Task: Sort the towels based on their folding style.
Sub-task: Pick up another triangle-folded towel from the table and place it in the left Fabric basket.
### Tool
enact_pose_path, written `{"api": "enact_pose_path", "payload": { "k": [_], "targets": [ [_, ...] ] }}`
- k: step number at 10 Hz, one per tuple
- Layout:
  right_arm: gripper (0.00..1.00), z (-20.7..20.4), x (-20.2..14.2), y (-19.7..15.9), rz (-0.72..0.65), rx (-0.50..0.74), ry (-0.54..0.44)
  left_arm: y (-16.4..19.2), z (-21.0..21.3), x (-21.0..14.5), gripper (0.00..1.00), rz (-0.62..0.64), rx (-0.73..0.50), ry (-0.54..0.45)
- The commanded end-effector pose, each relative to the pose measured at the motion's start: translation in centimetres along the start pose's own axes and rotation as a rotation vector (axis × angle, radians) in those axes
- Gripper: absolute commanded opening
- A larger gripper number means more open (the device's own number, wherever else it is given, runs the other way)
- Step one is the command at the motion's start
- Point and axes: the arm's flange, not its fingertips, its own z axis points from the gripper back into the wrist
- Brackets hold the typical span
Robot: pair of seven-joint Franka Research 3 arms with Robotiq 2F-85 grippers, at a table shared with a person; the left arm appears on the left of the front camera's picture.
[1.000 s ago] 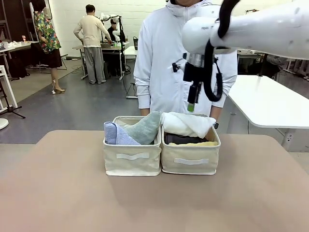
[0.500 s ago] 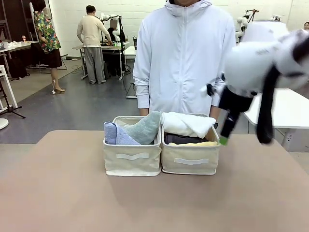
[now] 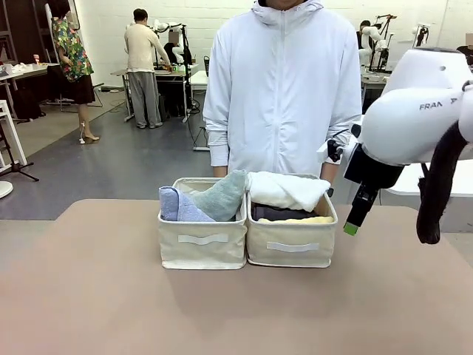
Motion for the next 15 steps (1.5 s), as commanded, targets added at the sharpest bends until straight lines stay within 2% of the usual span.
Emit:
{"api": "enact_pose_path", "payload": {
  "k": [1,3,4,5,6,8,9,11,14,15],
  "targets": [
    [1.0,0.0,0.4,-0.4,-0.009,0.006,0.022,-0.1,0.1,0.0,1.0,-0.028,0.007,-0.015],
    [1.0,0.1,0.3,-0.2,0.001,0.003,0.002,-0.1,0.1,0.0,1.0,-0.028,0.007,-0.015],
    [1.0,3.7,-1.2,-0.2,0.195,0.146,-0.041,-0.1,0.1,0.0,1.0,-0.028,0.007,-0.015],
    [1.0,8.1,-4.1,-0.9,0.331,0.126,-0.136,-0.1,0.1,0.0,1.0,-0.028,0.007,-0.015],
    [1.0,11.3,-7.1,-1.9,0.476,0.201,-0.282,-0.1,0.1,0.0,1.0,-0.028,0.007,-0.015],
    [1.0,15.2,-12.7,-4.6,0.599,0.3,-0.593,-0.1,0.1,0.0,1.0,-0.028,0.007,-0.015],
    [1.0,15.7,-15.9,-6.1,0.627,0.404,-0.764,-0.1,0.1,0.0,1.0,-0.028,0.007,-0.015],
    [1.0,14.2,-20.8,-7.9,0.636,0.512,-0.898,-0.1,0.1,0.0,1.0,-0.028,0.007,-0.015],
    [1.0,10.9,-25.8,-7.7,0.611,0.508,-1.041,-0.1,0.1,0.0,1.0,-0.028,0.007,-0.015],
    [1.0,10.2,-27.4,-7.7,0.539,0.483,-1.163,-0.1,0.1,0.0,1.0,-0.028,0.007,-0.015]
  ]
}}
